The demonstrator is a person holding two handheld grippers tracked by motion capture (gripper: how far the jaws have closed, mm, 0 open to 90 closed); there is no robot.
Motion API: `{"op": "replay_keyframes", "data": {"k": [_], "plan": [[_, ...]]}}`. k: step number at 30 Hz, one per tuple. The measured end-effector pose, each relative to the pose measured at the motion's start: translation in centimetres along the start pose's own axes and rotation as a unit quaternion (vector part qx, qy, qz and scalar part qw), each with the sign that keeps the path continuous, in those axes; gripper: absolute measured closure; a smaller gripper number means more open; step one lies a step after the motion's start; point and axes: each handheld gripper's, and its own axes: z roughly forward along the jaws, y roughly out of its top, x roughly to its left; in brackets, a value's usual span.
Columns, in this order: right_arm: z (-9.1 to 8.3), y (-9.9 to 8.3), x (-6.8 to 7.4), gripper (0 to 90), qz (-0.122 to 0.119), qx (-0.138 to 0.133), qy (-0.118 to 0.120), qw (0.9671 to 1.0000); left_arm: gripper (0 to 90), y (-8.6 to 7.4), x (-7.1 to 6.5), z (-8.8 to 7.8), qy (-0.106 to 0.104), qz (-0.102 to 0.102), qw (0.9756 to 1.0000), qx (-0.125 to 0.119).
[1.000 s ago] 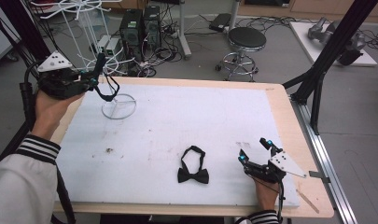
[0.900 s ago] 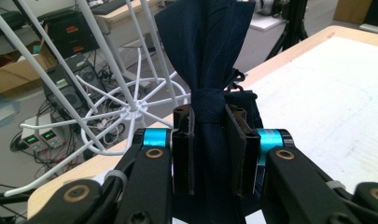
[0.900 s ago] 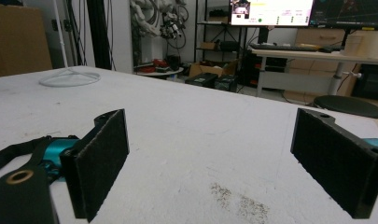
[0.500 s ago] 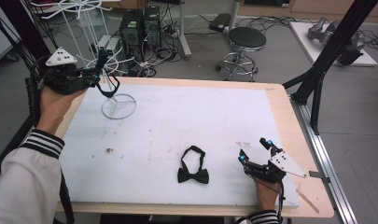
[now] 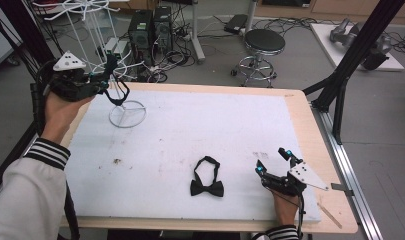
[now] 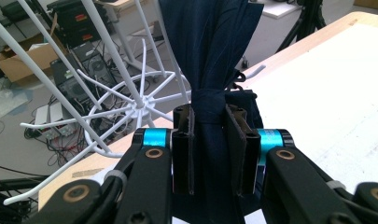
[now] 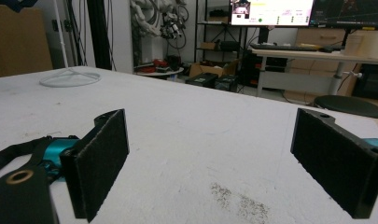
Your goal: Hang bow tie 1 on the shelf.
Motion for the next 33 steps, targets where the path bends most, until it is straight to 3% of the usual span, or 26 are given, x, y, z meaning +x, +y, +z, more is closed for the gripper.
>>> {"op": "replay_keyframes", "data": {"k": [9,23,33], "plan": [[0.01,0.0,-0.02,10.7,-0.001,-0.001,-0.001,1.0,72.4,0.01,0.1,-0.06,0.0,-0.002,1.0,0.002],[-0.01,0.0,0.05,10.7,0.003,0.001,0.001,1.0,62.9,0.05,0.28,-0.26,0.01,-0.015,0.9998,-0.006],[0.0,0.0,0.07,10.7,0.003,0.001,0.001,1.0,36.8,0.2,0.04,-0.77,-0.003,-0.017,0.9991,-0.038]]}}
